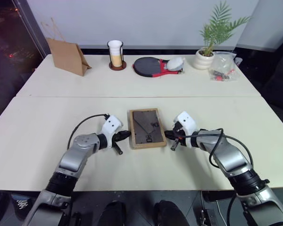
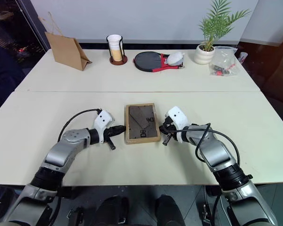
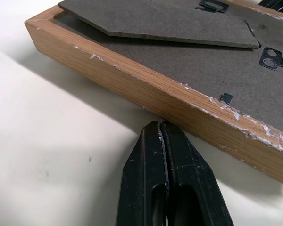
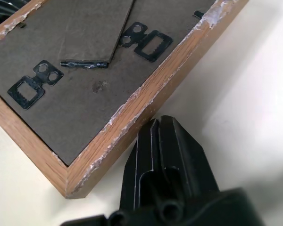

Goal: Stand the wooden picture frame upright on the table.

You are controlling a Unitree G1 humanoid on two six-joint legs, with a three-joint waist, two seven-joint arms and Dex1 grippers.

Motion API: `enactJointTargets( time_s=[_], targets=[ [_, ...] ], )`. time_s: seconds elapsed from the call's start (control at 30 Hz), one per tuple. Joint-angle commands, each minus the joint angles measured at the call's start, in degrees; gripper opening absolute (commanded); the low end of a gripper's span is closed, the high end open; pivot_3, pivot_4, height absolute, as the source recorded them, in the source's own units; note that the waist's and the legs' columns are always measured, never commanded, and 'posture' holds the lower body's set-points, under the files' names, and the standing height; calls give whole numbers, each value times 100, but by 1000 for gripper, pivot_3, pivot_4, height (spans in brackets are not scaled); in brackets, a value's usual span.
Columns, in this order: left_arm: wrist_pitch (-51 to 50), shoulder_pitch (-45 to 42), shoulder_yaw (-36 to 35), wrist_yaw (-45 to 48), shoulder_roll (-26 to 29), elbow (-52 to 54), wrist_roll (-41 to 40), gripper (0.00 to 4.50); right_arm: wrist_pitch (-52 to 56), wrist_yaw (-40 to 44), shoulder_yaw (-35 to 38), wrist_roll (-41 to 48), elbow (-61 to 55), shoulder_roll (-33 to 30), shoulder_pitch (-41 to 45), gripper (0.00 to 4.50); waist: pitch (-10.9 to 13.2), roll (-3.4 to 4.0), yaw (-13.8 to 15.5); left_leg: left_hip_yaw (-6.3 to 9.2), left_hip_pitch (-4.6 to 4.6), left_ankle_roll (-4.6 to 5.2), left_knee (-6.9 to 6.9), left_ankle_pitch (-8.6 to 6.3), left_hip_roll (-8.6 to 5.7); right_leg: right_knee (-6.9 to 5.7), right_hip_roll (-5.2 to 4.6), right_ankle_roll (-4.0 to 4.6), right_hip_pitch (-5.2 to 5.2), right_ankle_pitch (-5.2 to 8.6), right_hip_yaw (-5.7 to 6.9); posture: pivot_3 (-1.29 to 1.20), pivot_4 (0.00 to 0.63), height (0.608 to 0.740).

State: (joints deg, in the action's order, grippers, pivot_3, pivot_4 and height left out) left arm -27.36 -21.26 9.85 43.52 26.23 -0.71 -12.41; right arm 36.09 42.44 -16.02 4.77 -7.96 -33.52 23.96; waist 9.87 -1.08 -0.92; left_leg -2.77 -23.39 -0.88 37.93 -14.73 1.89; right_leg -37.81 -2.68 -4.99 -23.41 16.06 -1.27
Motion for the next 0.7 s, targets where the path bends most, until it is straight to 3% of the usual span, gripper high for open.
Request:
enactJointTargets(
  time_s=[0.03, 0.27, 0.7],
  targets=[
    [-409, 231, 56, 342, 156, 490, -275, 0, 90, 171, -188, 75, -528, 58, -71, 24, -1, 0, -11, 0, 1, 0, 0, 0, 2, -1, 1, 0, 0, 0, 0, 0, 150, 740],
    [-861, 662, -61, 559, 598, 1166, -460, 0, 408, 245, -246, 170, -947, 119, -181, 24, -2, -1, -12, 1, 2, 1, 0, -1, 6, -2, 1, 1, 0, 1, -1, 0, 150, 740],
    [-591, 373, -278, 313, 586, 663, -276, 0, 876, 455, -364, 277, -1283, 100, -113, 24, -3, -1, 2, 3, 4, 2, 4, -1, 4, -11, 1, 2, 0, 1, 1, 0, 150, 740]
  ],
)
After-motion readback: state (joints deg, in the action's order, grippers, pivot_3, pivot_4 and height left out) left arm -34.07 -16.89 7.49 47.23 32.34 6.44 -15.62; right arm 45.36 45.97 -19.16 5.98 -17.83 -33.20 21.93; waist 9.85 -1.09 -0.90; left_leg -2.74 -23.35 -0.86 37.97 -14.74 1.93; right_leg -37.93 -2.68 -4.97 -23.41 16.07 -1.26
